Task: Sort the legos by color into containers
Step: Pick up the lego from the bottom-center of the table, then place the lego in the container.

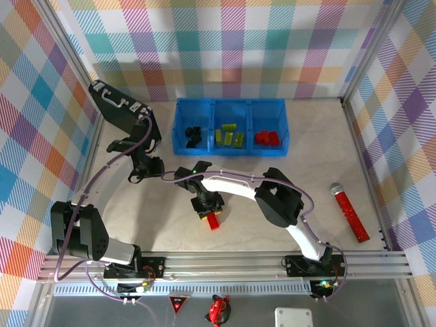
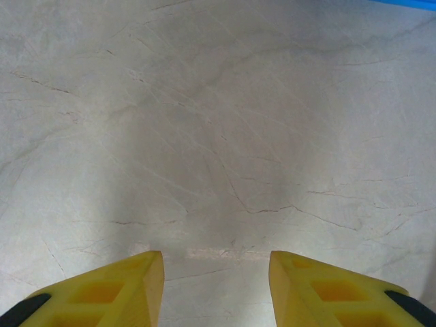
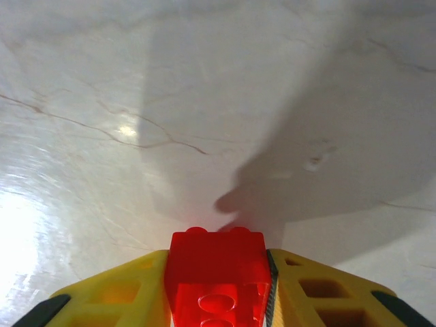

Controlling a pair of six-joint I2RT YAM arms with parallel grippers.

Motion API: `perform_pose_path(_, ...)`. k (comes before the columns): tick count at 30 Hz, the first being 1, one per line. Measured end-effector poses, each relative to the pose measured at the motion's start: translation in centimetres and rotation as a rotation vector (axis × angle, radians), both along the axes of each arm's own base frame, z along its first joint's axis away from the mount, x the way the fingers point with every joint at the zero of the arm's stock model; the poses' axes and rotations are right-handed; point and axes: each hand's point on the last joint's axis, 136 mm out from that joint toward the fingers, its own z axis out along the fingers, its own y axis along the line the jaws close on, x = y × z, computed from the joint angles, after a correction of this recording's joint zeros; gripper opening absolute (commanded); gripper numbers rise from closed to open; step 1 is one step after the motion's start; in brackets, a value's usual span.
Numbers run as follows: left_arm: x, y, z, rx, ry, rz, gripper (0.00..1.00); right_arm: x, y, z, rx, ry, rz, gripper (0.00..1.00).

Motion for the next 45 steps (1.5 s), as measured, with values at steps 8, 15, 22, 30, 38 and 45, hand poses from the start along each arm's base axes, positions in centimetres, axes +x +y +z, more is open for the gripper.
perform_pose_path(8, 0.3, -0.1, 0.1, -0.003, -0.012, -0.001, 0.45, 2.7, -4.6, 1.5, -0.013, -0.030, -0.077, 0.36)
perform_pose_path(15, 0.4, -0.1, 0.1, -0.004, -0.017, -0.003, 0.45, 5.8, -9.0, 3.3, -0.008, -0.069, -0.151, 0.36)
perform_pose_path(22, 0.3, 0.1, -0.1, -0.004, -0.012, 0.003, 0.45, 9.7, -13.2, 5.5, 0.017, -0.125, -0.226, 0.36)
perform_pose_path(30, 0.3, 0.3, -0.1, -0.004, -0.012, 0.009, 0.44, 15.2, -16.7, 8.7, 0.067, -0.210, -0.306, 0.36)
perform_pose_path(38, 0.3, 0.3, -0.3, -0.003, -0.010, 0.009, 0.44, 22.2, -18.4, 12.0, 0.108, -0.348, -0.347, 0.37)
perform_pose_path(45, 0.0, 0.0, -0.6, -0.020, 0.001, 0.003, 0.44, 27.5, -19.2, 12.4, 0.071, -0.448, -0.318, 0.37)
